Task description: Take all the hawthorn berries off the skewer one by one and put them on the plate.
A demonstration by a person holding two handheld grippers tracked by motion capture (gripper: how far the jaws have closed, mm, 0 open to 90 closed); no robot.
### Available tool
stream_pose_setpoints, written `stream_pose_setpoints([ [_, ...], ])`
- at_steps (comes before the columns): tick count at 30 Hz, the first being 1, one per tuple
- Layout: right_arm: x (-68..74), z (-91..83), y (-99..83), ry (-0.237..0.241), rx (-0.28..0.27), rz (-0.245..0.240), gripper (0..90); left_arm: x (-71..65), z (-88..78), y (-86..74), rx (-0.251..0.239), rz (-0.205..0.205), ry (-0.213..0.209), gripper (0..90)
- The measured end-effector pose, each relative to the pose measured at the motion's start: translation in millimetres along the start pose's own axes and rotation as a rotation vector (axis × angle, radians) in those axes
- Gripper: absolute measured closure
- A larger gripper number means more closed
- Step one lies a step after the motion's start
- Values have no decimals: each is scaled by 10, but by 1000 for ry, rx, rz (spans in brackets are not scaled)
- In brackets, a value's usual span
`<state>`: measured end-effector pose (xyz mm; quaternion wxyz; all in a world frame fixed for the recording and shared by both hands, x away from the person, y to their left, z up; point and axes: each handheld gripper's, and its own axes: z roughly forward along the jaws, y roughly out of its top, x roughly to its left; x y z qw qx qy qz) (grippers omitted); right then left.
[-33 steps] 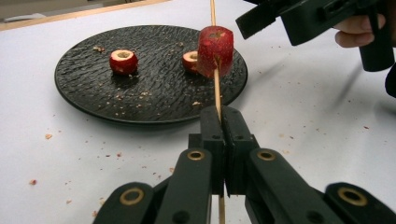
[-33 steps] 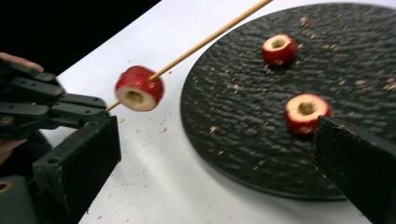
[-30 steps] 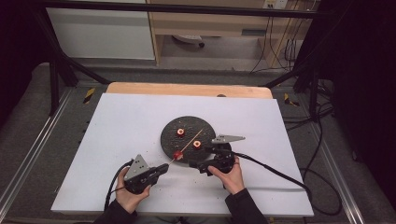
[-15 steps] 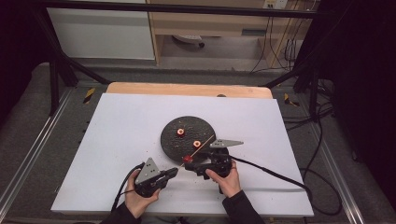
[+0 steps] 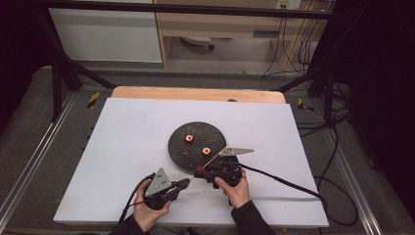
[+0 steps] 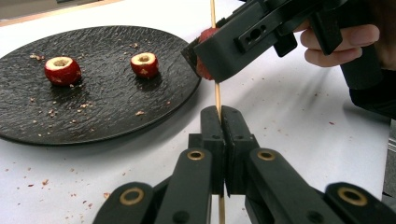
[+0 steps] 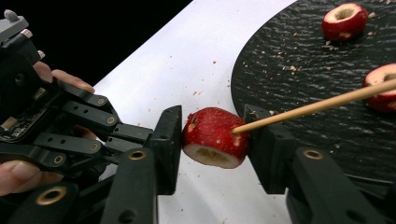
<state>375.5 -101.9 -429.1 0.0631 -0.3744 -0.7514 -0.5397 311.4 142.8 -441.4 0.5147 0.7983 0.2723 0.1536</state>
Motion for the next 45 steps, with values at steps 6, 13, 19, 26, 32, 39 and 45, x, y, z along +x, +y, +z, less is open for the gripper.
stream_pose_setpoints([
  [6,-14,-38,12,-6,-14,16,595,-1,-5,-2,-2,1,-4,883],
  [13,-84,-167,50,-30,-56,33,595,-5,-17,-5,-2,5,-13,883],
  [19,-183,-330,103,-64,-97,44,596,-12,-23,-10,0,11,-21,883],
  [26,-286,-482,181,-104,-132,55,597,-7,-38,-20,1,13,-25,883],
  [32,-347,-548,272,-124,-148,55,598,15,-60,-24,-4,7,-21,883],
  [39,-425,-664,407,-146,-172,72,598,43,-94,-27,-9,2,-19,883],
  [45,-505,-745,513,-185,-200,72,598,69,-126,-36,-12,-4,-14,883],
])
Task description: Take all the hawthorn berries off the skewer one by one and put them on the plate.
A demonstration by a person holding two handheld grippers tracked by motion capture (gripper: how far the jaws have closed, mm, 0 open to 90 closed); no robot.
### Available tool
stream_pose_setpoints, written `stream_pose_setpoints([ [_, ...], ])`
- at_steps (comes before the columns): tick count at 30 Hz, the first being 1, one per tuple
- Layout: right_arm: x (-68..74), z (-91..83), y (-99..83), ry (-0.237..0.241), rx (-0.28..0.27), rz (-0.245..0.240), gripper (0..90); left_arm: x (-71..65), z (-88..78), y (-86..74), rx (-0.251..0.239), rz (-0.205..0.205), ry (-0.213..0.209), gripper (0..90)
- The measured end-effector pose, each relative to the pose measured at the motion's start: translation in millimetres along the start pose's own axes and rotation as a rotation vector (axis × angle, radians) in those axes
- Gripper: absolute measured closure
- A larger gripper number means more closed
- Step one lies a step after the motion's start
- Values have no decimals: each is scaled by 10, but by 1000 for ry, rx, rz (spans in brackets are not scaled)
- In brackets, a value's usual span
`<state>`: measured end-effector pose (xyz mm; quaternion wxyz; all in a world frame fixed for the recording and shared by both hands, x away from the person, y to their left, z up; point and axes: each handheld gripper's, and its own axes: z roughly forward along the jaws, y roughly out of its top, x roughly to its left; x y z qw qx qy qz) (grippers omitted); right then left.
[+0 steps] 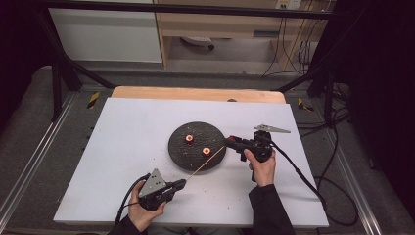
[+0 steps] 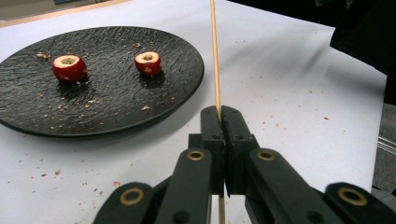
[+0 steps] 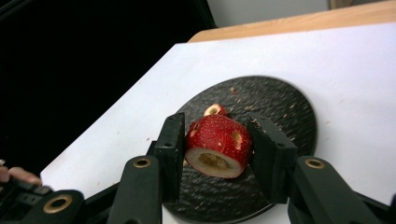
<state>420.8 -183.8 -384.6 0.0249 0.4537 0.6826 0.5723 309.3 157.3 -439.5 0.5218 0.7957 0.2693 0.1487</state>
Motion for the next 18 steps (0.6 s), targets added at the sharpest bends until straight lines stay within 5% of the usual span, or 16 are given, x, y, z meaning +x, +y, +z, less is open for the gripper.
stream_pose_setpoints([
  [9,-80,9,94,-67,-11,-7,598,130,-105,1,-12,-37,26,883],
  [18,-37,323,51,-87,55,-43,598,275,-179,0,-16,-70,60,883],
])
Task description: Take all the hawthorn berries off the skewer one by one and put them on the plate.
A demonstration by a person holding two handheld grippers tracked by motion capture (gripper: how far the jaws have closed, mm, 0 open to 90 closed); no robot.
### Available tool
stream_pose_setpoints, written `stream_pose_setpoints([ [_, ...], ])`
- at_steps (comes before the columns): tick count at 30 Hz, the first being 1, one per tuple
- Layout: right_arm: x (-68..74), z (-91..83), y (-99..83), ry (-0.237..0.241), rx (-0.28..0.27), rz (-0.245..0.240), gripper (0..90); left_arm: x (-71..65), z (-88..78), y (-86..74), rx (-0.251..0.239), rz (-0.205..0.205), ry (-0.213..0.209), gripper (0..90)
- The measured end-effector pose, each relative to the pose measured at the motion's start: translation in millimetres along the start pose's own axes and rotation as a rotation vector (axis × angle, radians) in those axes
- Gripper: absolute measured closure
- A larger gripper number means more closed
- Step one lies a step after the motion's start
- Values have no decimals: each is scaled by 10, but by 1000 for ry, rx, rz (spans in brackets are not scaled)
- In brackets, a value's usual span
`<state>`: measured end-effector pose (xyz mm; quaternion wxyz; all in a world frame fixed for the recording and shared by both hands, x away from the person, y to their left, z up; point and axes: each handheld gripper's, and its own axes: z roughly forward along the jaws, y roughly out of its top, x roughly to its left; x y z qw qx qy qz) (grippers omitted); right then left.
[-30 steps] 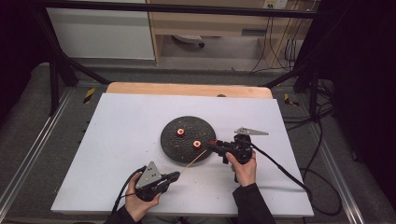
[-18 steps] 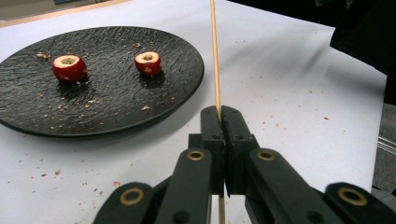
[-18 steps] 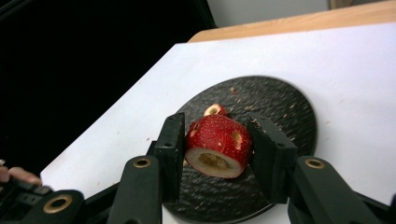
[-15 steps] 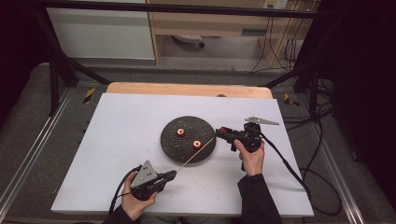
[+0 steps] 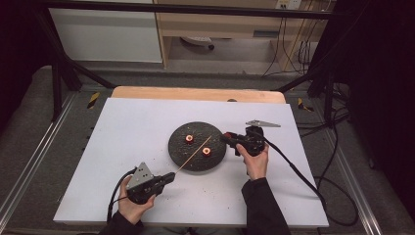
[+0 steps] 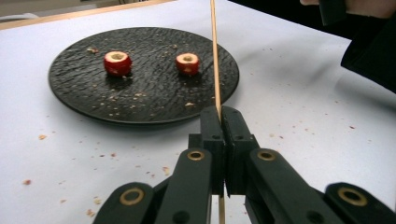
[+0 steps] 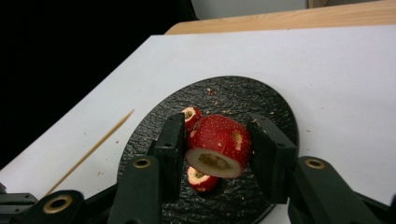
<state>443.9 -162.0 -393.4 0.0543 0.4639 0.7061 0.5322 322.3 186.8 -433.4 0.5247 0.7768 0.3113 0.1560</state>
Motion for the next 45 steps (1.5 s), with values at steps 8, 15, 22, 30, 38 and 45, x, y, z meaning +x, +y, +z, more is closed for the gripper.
stream_pose_setpoints([
  [8,52,396,-2,-17,56,-14,598,58,-19,1,-3,-14,13,883],
  [15,14,672,-74,-41,92,-13,598,73,-13,-3,0,-17,16,883],
  [22,-58,797,-153,-80,124,-25,595,85,-4,-10,5,-20,19,882],
  [30,-63,808,-181,-88,141,-48,519,89,1,-15,8,-27,23,882],
  [38,21,547,-97,-60,102,-96,327,94,2,-10,14,-34,24,882],
  [45,52,204,-171,-52,79,-155,139,99,17,10,31,-40,28,882],
])
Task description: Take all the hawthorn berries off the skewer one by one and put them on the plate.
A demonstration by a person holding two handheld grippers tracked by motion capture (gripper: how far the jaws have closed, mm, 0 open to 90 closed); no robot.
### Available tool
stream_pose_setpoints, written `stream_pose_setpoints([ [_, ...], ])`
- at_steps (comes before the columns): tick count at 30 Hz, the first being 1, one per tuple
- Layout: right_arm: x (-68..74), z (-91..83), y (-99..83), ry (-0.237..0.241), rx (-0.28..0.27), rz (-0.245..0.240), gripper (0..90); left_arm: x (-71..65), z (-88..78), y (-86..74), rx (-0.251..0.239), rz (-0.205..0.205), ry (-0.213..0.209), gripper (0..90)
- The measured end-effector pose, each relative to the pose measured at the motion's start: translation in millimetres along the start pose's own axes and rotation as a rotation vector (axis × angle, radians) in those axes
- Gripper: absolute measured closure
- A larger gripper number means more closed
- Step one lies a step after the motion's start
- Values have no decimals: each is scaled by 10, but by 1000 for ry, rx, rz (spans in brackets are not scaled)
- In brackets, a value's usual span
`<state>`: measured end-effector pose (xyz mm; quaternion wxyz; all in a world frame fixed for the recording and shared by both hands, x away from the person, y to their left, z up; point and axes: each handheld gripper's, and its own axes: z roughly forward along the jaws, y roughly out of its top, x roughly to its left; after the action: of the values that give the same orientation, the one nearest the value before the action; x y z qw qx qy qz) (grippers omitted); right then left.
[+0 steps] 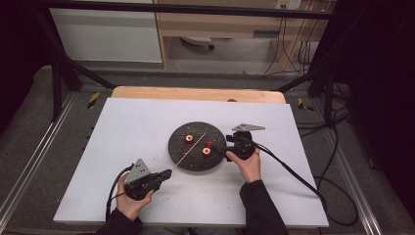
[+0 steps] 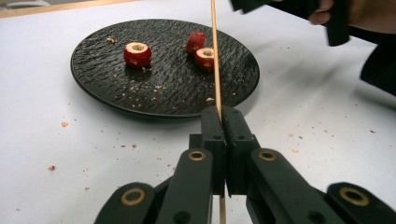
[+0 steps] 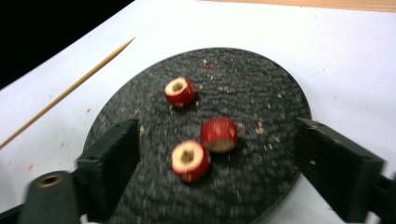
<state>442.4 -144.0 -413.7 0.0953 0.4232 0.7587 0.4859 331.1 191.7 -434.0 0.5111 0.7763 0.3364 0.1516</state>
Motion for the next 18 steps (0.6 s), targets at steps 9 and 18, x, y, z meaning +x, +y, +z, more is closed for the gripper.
stream_pose_setpoints([
  [9,-40,-285,-336,-16,38,-72,28,24,36,76,31,-5,4,882],
  [18,-66,-485,-606,-29,84,-124,8,95,76,260,58,-8,19,882],
])
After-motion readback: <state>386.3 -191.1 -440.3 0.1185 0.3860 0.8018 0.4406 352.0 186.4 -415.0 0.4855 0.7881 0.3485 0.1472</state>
